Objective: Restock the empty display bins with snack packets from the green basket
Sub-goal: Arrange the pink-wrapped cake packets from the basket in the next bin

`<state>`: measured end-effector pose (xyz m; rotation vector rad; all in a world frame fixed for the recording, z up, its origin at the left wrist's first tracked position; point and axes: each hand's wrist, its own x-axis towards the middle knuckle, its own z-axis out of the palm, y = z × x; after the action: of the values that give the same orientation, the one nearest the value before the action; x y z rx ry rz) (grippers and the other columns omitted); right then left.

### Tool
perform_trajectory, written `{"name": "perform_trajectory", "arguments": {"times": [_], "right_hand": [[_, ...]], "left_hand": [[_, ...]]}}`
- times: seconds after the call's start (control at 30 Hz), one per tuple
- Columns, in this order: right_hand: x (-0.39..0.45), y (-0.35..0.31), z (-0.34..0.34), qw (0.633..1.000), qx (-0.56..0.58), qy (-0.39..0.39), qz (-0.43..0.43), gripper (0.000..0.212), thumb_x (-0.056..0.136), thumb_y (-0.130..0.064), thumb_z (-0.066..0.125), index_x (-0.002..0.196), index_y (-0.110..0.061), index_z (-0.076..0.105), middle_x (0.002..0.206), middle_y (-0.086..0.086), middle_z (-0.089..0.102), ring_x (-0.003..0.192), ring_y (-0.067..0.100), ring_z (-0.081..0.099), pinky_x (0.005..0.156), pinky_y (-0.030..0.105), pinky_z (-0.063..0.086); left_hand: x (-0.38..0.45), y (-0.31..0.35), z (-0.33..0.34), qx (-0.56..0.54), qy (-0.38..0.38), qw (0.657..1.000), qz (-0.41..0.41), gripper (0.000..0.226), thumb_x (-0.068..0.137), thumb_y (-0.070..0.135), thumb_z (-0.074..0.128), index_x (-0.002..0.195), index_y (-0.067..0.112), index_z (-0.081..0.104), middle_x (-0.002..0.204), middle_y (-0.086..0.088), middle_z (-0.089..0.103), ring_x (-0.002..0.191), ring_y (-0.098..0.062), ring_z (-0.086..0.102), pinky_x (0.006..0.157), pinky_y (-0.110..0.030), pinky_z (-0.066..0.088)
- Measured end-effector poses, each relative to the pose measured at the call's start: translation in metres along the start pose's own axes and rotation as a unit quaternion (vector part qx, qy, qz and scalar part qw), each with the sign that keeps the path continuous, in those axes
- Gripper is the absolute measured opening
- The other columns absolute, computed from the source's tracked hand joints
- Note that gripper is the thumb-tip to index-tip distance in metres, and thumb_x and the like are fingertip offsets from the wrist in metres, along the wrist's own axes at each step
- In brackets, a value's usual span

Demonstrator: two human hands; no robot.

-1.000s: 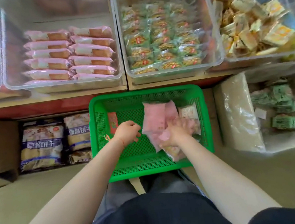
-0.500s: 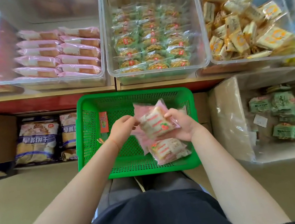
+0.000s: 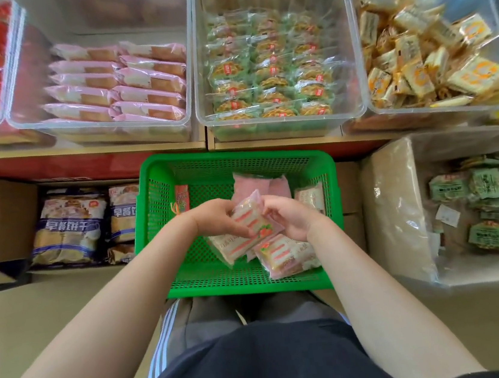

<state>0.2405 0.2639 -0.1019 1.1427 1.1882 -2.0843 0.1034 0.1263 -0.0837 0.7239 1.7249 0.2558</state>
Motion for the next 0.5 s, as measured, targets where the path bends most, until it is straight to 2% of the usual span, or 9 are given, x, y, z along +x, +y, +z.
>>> {"name": "perform_trajectory", "arguments": {"times": [0.07,0.13,0.17,0.23,0.3,0.33,0.43,0.5], "right_hand": [[0.010,0.004,0.002,0.998,-0.018,0.053,-0.010,0.020,0.086,-0.007,0.048,0.100,-0.011,0.062,0.106,0.007,0.063,0.101,0.022,0.060,0.092,0.044,0.051],[0.018,0.007,0.001,0.988,-0.039,0.151,-0.015,0.026,0.089,-0.017,0.051,0.112,-0.015,0.060,0.126,0.006,0.061,0.116,0.025,0.058,0.103,0.049,0.046],[0.020,0.008,0.001,0.980,-0.055,0.193,-0.014,0.035,0.089,-0.021,0.052,0.122,-0.014,0.056,0.132,0.004,0.056,0.121,0.026,0.054,0.106,0.048,0.043],[0.027,0.013,-0.001,0.966,-0.078,0.246,0.005,0.050,0.093,-0.021,0.053,0.140,-0.009,0.042,0.134,0.004,0.047,0.127,0.028,0.047,0.103,0.040,0.039],[0.034,0.019,0.002,0.960,-0.103,0.259,0.016,0.046,0.095,-0.020,0.054,0.137,-0.005,0.047,0.126,0.006,0.052,0.120,0.028,0.051,0.095,0.037,0.041],[0.039,0.022,0.004,0.959,-0.117,0.260,0.015,0.039,0.094,-0.020,0.055,0.130,-0.004,0.053,0.121,0.006,0.058,0.113,0.027,0.055,0.092,0.035,0.044],[0.054,0.026,0.014,0.947,-0.156,0.278,0.020,0.034,0.092,-0.022,0.056,0.119,-0.002,0.061,0.110,0.011,0.065,0.093,0.025,0.059,0.074,0.029,0.045],[0.064,0.027,0.019,0.942,-0.159,0.294,0.034,0.035,0.094,-0.025,0.056,0.120,-0.002,0.059,0.108,0.013,0.064,0.088,0.024,0.057,0.071,0.029,0.043]], "left_hand": [[0.002,-0.012,0.011,-0.098,0.006,0.995,-0.004,0.027,0.078,0.038,0.081,0.094,0.021,0.069,0.092,0.005,0.072,0.087,-0.016,0.068,0.079,-0.028,0.052],[0.008,-0.030,0.023,-0.233,0.068,0.970,-0.028,0.024,0.079,0.030,0.081,0.095,0.015,0.071,0.093,-0.001,0.075,0.085,-0.020,0.071,0.083,-0.035,0.057],[0.012,-0.041,0.029,-0.305,0.110,0.945,-0.047,0.025,0.079,0.027,0.081,0.096,0.012,0.071,0.097,-0.007,0.075,0.087,-0.024,0.072,0.085,-0.040,0.058],[0.018,-0.060,0.037,-0.447,0.181,0.872,-0.089,0.026,0.081,0.022,0.080,0.099,0.009,0.068,0.106,-0.016,0.073,0.093,-0.031,0.071,0.086,-0.047,0.058],[0.024,-0.074,0.042,-0.545,0.204,0.804,-0.122,0.031,0.082,0.020,0.078,0.108,0.008,0.065,0.111,-0.018,0.072,0.095,-0.031,0.071,0.082,-0.046,0.058],[0.025,-0.080,0.043,-0.570,0.203,0.785,-0.135,0.034,0.084,0.021,0.077,0.113,0.008,0.063,0.111,-0.017,0.072,0.095,-0.030,0.071,0.081,-0.046,0.058],[0.027,-0.091,0.045,-0.603,0.191,0.761,-0.145,0.029,0.089,0.020,0.071,0.114,0.010,0.061,0.111,-0.015,0.071,0.096,-0.029,0.070,0.079,-0.044,0.057],[0.026,-0.095,0.046,-0.615,0.181,0.755,-0.140,0.028,0.091,0.019,0.068,0.116,0.009,0.060,0.111,-0.015,0.071,0.094,-0.028,0.070,0.074,-0.040,0.057]]}}
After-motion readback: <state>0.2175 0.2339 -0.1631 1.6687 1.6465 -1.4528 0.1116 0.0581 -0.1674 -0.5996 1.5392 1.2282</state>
